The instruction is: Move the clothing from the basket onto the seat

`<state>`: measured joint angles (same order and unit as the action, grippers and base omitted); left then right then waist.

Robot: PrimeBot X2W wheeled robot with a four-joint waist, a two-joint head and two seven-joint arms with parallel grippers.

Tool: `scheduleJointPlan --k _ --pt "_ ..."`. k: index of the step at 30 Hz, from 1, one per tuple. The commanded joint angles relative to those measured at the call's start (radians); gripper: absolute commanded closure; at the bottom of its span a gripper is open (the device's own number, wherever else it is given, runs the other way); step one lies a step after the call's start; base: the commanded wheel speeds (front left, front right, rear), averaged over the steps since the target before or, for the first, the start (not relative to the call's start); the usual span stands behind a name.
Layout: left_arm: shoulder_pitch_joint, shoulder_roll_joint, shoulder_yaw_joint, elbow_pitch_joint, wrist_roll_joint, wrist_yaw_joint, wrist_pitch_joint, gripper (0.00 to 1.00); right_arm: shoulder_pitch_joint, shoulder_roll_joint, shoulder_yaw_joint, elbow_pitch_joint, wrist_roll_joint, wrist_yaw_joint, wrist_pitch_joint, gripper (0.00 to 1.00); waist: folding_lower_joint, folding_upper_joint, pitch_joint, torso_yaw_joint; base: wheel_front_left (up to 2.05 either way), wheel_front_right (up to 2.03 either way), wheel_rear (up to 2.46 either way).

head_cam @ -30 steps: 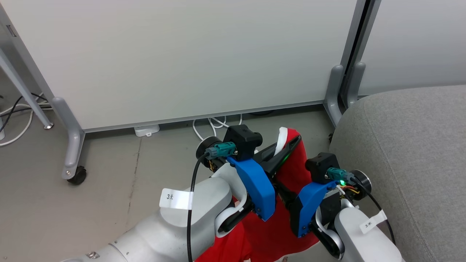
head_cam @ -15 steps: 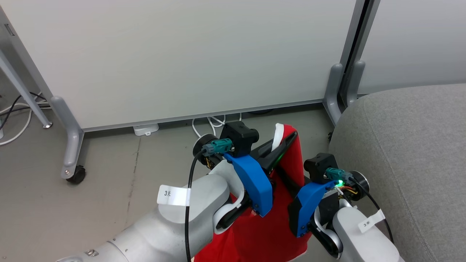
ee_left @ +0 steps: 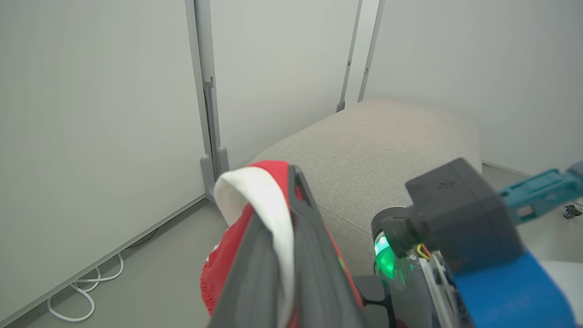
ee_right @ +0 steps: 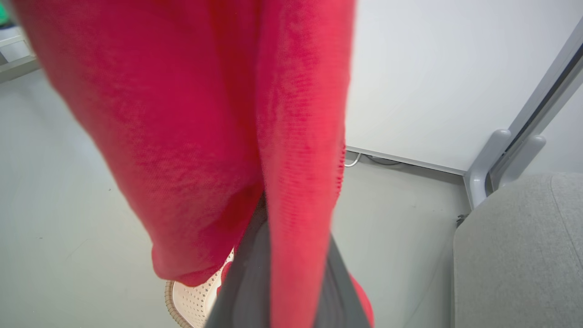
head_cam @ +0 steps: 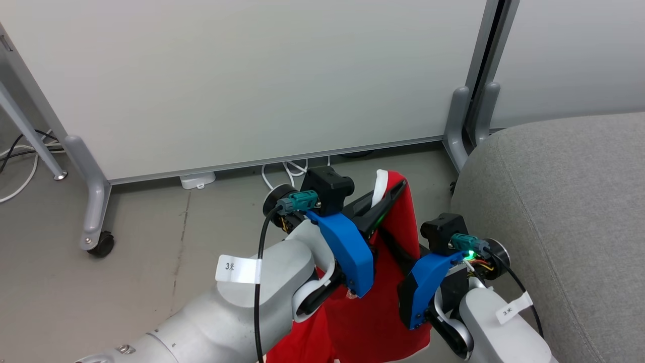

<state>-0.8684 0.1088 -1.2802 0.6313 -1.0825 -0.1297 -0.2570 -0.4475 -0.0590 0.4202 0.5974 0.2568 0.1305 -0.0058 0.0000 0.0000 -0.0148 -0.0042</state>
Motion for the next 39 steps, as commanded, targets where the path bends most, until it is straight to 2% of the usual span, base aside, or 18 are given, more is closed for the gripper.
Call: scheduleJointPlan --k 1,3,4,7,8,9,14,17,27,28,29,30,39 --pt "-0.012 0.003 -0.003 0.004 0.001 -0.001 -0.003 1.00 -0.011 0.003 0.002 0.004 0.005 0.000 -0.007 1.00 0.0000 0.0000 0.000 -0.001 0.00 0.00 0.00" --pt "-0.007 0.002 -0.003 0.007 0.006 -0.001 -0.003 0.96 -0.011 0.004 0.003 0.006 0.007 0.000 -0.008 1.00 0.0000 0.0000 0.000 -0.002 0.00 0.00 0.00" --pt "-0.004 0.002 -0.003 0.009 0.010 -0.001 -0.003 0.76 -0.011 0.004 0.002 0.007 0.009 0.000 -0.009 1.00 0.0000 0.0000 0.000 -0.002 0.00 0.00 0.00" --pt "0.003 -0.001 -0.003 0.017 0.017 -0.001 -0.001 0.51 -0.010 0.004 0.000 0.008 0.010 0.000 -0.012 1.00 0.0000 0.0000 0.000 -0.002 0.00 0.00 0.00" --pt "0.004 -0.001 -0.003 0.023 0.020 -0.001 -0.001 0.09 -0.008 0.004 -0.002 0.008 0.009 0.000 -0.014 1.00 0.0000 0.0000 0.000 -0.001 0.00 0.00 0.00" --pt "0.004 0.000 -0.003 0.031 0.022 -0.001 -0.003 0.00 -0.007 0.005 -0.003 0.008 0.010 0.000 -0.014 1.00 0.0000 0.0000 0.000 -0.001 0.00 0.00 0.00" --pt "0.033 0.001 0.011 0.054 0.038 -0.001 -0.009 0.00 -0.001 0.005 -0.010 0.006 0.012 0.000 -0.018 1.00 0.0000 0.0000 0.000 -0.001 0.00 0.00 0.00" --pt "0.058 0.010 0.062 0.047 0.068 -0.001 -0.009 0.00 0.004 0.006 -0.019 -0.001 0.010 0.000 -0.023 1.00 0.0000 0.0000 0.001 -0.001 0.00 0.00 0.00" --pt "0.309 0.093 0.360 -0.090 0.303 0.028 -0.009 0.00 0.028 0.006 -0.063 -0.033 0.001 0.000 -0.029 1.00 0.0000 0.0000 0.004 -0.005 0.00 0.00 0.00" --pt "0.309 0.093 0.360 -0.090 0.303 0.028 -0.009 0.00 0.028 0.006 -0.063 -0.033 0.001 0.000 -0.029 1.00 0.0000 0.0000 0.004 -0.005 0.00 0.00 0.00" --pt "0.364 0.107 0.429 -0.128 0.354 0.028 -0.009 0.00 0.034 0.006 -0.074 -0.040 -0.003 0.000 -0.028 1.00 0.0000 0.0000 0.005 -0.003 0.00 0.00 0.00" --pt "0.364 0.107 0.429 -0.128 0.354 0.028 -0.009 0.00 0.034 0.006 -0.074 -0.040 -0.003 0.000 -0.028 1.00 0.0000 0.0000 0.005 -0.003 0.00 0.00 0.00" --pt "0.587 0.111 0.670 -0.253 0.563 0.017 -0.010 0.00 0.070 0.000 -0.121 -0.076 -0.016 0.000 -0.013 1.00 0.0000 0.0000 0.004 -0.001 0.00 0.00 0.00"
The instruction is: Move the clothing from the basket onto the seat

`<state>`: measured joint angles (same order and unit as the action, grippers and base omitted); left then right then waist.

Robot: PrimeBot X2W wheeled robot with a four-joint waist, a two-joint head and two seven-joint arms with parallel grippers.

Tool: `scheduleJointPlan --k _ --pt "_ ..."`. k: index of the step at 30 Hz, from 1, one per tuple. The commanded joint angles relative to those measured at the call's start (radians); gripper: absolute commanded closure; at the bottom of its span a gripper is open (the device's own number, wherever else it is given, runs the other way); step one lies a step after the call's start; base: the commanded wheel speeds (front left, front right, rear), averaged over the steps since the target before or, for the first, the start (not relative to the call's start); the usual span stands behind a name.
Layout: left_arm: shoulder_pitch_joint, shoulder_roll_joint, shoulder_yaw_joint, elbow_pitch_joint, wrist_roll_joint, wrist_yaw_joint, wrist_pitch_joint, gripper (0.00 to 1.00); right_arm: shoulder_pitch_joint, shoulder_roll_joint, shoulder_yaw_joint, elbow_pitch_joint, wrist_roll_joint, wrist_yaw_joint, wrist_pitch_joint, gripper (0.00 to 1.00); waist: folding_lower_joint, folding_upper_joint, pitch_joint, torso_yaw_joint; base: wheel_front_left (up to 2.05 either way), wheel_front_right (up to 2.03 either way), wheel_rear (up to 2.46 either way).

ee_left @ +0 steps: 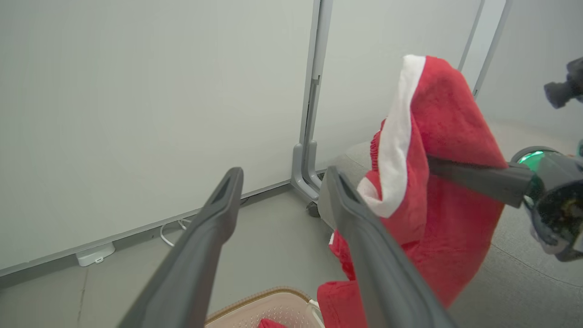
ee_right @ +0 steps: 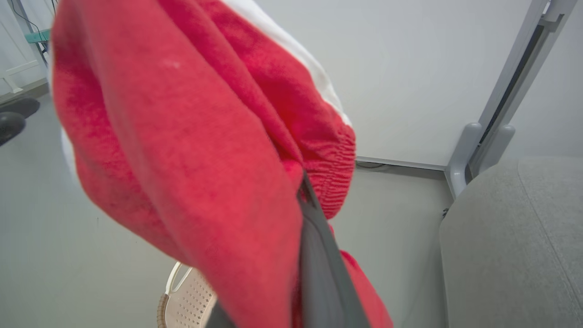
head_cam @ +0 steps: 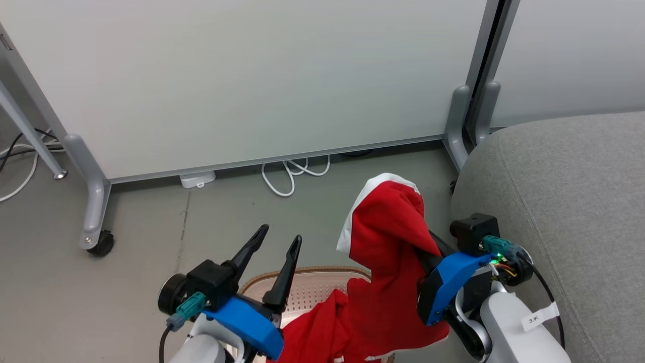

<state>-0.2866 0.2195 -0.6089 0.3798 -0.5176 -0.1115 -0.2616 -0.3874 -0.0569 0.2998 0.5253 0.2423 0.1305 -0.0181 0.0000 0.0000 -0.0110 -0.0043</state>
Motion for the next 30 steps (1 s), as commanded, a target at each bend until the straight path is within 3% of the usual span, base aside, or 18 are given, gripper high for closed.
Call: scheduleJointPlan --k 1,14,23,30 --pt "0.024 -0.003 0.017 -0.009 0.015 -0.004 -0.005 0.00 0.013 -0.002 -0.006 -0.008 -0.002 0.000 0.001 1.00 0.0000 0.0000 0.000 -0.001 0.00 0.00 0.00" --pt "0.143 -0.046 0.159 -0.004 0.108 -0.021 -0.005 0.00 0.046 0.000 -0.030 -0.050 -0.010 0.000 0.022 1.00 0.0000 0.0000 0.000 -0.016 0.00 0.00 0.00" --pt "0.149 -0.048 0.159 -0.009 0.104 -0.022 -0.005 0.00 0.058 0.003 -0.033 -0.063 -0.005 0.000 0.027 1.00 0.0000 0.0000 0.008 -0.036 0.00 0.00 0.00" --pt "0.151 -0.043 0.168 -0.024 0.107 -0.019 -0.005 0.00 0.054 0.005 -0.035 -0.069 -0.004 0.000 0.029 1.00 0.0000 0.0000 0.023 -0.102 0.00 0.00 0.00"
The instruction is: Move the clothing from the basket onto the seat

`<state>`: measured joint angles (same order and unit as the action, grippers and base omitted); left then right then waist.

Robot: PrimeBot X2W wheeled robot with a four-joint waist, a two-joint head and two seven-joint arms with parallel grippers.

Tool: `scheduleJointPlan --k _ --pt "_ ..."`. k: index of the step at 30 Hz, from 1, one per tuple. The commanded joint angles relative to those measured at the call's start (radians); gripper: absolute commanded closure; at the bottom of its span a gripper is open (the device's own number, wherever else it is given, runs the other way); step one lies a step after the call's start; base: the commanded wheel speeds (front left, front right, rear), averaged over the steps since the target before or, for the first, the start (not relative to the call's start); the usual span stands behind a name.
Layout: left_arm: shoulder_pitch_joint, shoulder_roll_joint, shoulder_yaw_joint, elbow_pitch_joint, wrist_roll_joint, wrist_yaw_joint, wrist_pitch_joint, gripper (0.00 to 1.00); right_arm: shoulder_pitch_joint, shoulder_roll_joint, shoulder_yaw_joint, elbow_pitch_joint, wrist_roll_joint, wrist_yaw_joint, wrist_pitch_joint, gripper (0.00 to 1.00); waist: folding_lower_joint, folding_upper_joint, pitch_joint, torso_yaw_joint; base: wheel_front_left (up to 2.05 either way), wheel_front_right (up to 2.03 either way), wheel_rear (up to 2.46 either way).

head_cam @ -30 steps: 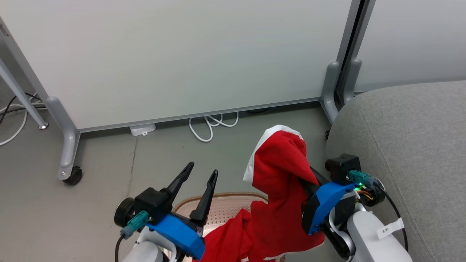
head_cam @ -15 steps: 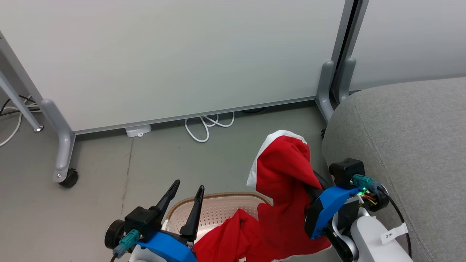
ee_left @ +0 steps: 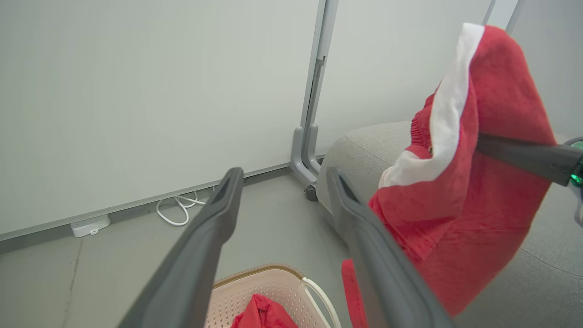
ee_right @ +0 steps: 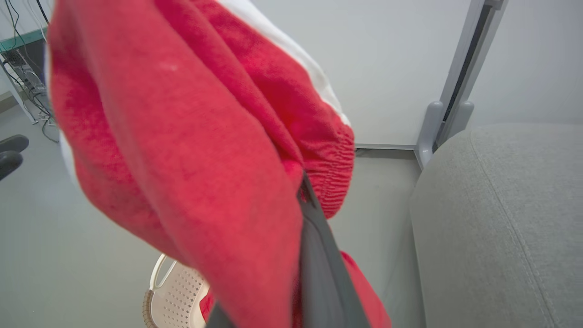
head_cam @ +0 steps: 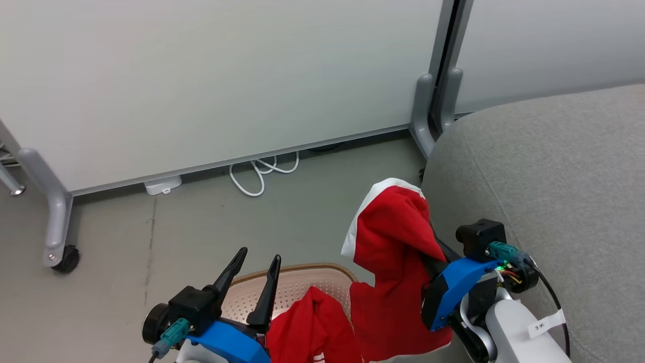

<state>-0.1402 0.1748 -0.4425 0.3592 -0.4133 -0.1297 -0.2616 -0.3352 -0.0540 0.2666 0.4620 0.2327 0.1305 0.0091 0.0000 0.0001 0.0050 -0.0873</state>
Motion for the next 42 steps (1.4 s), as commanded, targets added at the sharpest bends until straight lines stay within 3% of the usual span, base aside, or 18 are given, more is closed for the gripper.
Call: scheduleJointPlan --k 1,15,24,33,42 --pt "0.004 0.002 0.003 -0.006 0.003 -0.001 -0.005 0.00 -0.001 0.002 -0.002 -0.007 0.006 0.000 0.002 1.00 0.0000 -0.0001 0.011 -0.033 0.00 0.00 0.00" --pt "-0.022 0.005 0.013 -0.015 0.006 -0.001 -0.005 0.00 0.000 0.003 -0.019 -0.008 0.000 0.000 -0.007 1.00 0.0000 -0.0001 0.046 -0.251 0.00 0.00 0.00" --pt "-0.026 0.004 0.011 -0.020 0.010 -0.001 -0.005 0.00 0.011 0.004 -0.028 -0.013 0.003 0.000 -0.009 1.00 0.0000 -0.0001 0.054 -0.356 0.00 0.00 0.00" --pt "-0.030 0.012 0.009 -0.024 0.016 -0.001 -0.005 0.00 0.013 0.005 -0.036 -0.017 0.012 0.000 -0.017 1.00 0.0000 -0.0001 0.070 -0.391 0.00 0.00 0.00" --pt "-0.058 0.024 -0.007 -0.031 0.020 -0.001 -0.005 0.00 -0.073 0.004 -0.105 -0.010 0.035 0.000 -0.036 1.00 0.0000 -0.0001 0.123 -0.364 0.00 0.00 0.00"
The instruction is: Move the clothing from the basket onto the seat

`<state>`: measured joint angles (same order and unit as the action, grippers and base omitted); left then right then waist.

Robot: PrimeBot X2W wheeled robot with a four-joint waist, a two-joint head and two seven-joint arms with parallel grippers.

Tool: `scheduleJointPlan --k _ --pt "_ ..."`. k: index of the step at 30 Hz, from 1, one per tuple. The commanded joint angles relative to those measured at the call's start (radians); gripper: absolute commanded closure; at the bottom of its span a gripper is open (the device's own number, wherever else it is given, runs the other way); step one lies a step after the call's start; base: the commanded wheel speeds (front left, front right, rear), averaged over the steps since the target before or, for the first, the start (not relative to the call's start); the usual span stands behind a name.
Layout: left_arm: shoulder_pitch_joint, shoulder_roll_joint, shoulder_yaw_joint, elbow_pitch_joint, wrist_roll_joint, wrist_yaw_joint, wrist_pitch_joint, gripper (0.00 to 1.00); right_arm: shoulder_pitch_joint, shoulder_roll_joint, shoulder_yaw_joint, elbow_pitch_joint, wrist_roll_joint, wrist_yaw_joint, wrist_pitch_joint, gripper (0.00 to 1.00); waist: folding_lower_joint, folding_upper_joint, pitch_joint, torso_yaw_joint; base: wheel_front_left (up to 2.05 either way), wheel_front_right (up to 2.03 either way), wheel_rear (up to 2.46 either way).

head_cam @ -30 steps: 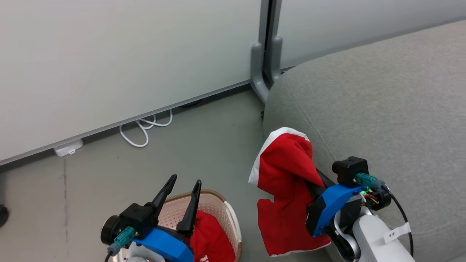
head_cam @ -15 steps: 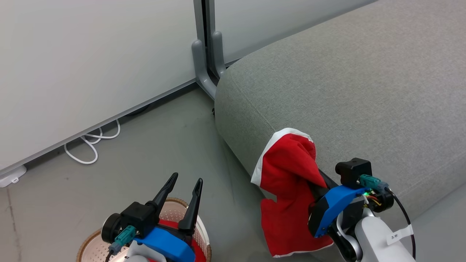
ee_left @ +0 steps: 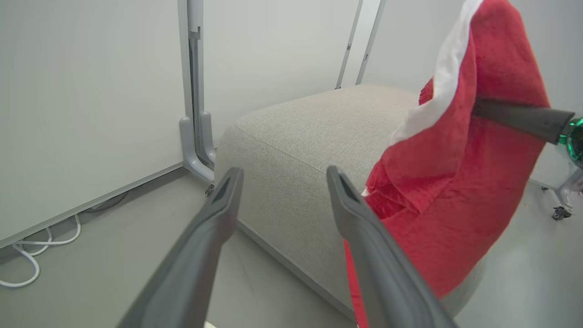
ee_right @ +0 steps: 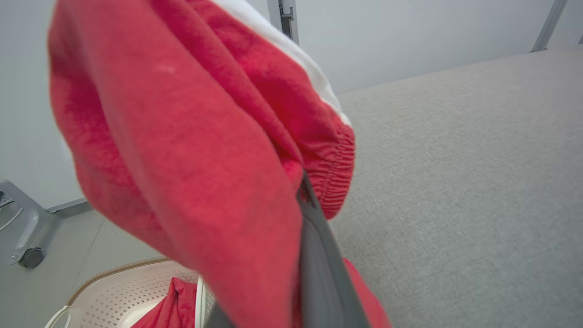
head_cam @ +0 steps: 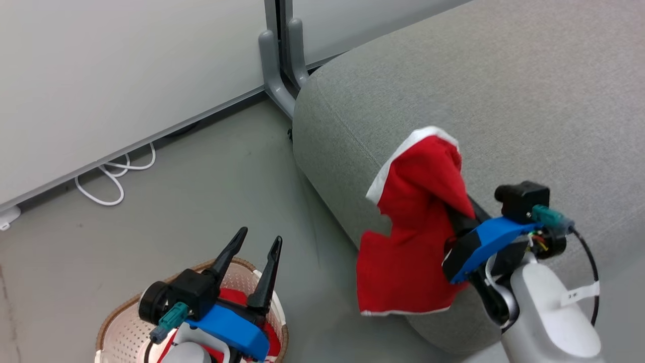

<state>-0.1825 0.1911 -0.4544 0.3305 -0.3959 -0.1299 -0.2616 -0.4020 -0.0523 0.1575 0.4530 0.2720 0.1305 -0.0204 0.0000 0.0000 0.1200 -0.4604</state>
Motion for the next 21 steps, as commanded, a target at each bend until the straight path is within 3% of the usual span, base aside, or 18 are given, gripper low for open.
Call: scheduleJointPlan --k 1,14,21 --pt "-0.020 0.010 0.005 -0.004 0.005 -0.001 -0.005 0.00 -0.026 -0.001 -0.007 0.000 -0.004 0.000 -0.007 1.00 0.0000 0.0000 0.019 0.014 0.00 0.00 0.00" --pt "-0.153 0.065 -0.020 -0.074 0.039 -0.001 -0.005 0.00 -0.344 -0.187 -0.309 0.041 0.112 0.000 -0.053 1.00 0.0000 0.0000 0.268 0.132 0.00 0.00 0.00" --pt "-0.258 0.122 -0.067 -0.143 0.070 -0.001 -0.005 0.00 -0.474 -0.310 -0.513 0.108 0.029 0.000 -0.131 1.00 0.0000 0.0000 0.436 0.200 0.00 0.00 0.00"
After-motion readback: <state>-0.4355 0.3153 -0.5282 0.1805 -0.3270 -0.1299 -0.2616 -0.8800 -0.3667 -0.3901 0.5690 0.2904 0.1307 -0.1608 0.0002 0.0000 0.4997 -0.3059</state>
